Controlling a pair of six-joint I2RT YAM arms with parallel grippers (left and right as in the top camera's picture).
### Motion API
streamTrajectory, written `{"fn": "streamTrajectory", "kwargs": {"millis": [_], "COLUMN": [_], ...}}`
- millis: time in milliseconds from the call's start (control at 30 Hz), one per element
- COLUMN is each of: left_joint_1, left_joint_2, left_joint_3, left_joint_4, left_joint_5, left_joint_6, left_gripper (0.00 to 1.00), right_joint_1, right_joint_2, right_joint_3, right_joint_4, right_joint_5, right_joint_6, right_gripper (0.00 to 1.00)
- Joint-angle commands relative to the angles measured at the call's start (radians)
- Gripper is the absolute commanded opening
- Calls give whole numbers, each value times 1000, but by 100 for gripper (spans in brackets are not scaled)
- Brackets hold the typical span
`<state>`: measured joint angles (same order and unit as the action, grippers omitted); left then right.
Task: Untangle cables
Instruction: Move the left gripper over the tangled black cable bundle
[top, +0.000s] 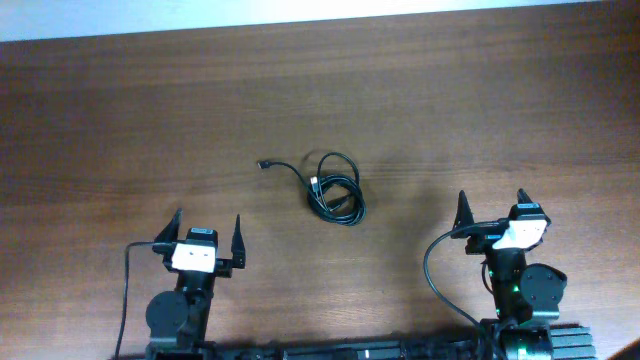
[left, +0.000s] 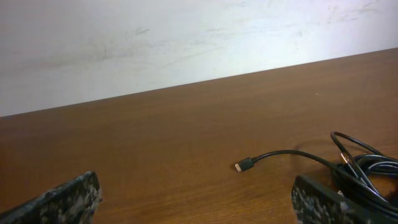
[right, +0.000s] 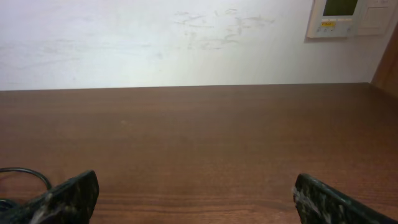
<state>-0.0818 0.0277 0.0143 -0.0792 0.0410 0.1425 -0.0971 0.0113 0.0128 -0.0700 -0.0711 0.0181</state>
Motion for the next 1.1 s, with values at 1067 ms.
{"fn": "streamTrajectory", "kwargs": {"millis": [1067], "left_joint_1": [43], "left_joint_2": [-22], "left_joint_3": [-5], "left_joint_4": [-2], "left_joint_5": [-11], "left_joint_6": [21], "left_gripper": [98], "right_joint_1": [77], "right_joint_2": [16], "right_joint_3": [-7], "right_joint_4": [-3], "right_joint_5": [5], "right_joint_6": [-3], "right_gripper": [99]}}
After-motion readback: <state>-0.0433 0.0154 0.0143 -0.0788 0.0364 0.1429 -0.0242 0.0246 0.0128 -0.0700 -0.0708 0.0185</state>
